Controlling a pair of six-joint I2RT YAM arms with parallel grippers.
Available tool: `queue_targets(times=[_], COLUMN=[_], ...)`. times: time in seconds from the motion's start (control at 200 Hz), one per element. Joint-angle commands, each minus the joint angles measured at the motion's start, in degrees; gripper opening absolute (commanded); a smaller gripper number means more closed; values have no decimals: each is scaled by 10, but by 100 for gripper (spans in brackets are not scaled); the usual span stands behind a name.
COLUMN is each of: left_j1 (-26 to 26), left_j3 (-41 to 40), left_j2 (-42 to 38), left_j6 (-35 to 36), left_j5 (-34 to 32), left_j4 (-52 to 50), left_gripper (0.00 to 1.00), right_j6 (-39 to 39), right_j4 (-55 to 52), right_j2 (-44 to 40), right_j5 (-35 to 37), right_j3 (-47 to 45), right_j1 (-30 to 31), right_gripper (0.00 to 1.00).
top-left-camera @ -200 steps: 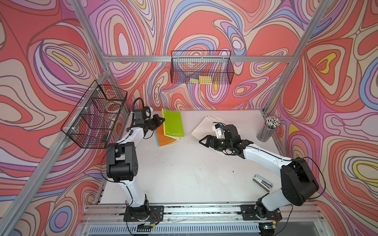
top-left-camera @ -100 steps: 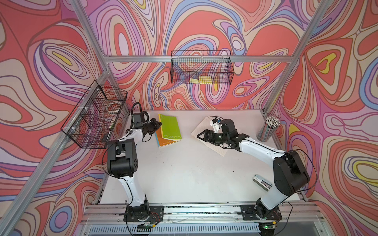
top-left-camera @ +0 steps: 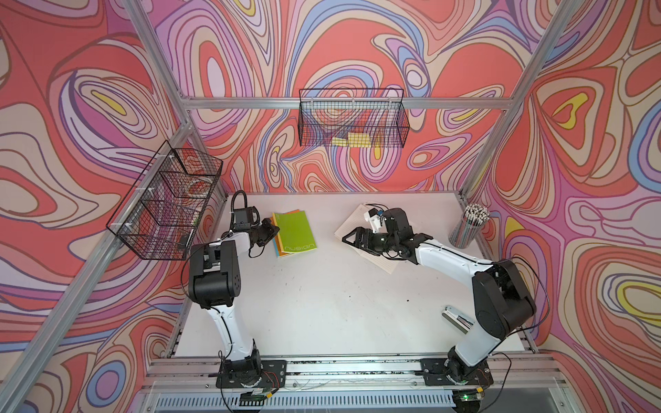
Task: Close the notebook
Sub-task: Place the notebook at the notebook.
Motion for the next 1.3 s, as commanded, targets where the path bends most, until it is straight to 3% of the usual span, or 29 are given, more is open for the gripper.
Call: queue_targets(times=[0.0,0.891,1.012,1.297], left_j1=[9,25,25,25], left_j3=[-9,20,24,24], left_j2=[12,46,47,32], left_j6=[-5,14,19,37], left_j5=[-20,22,14,-21], left_j4=[29,21,9,-17], left_gripper=[0,0,14,36], right_j6=[6,12,12,17], right_j4=[14,22,24,31], right_j2=[18,56,53,54], right_j5=[-10,-20,-20,-23], right_j3=[26,41,37,29], right_j1=[-1,-1,-2,-2], right_gripper=[98,98,98,98])
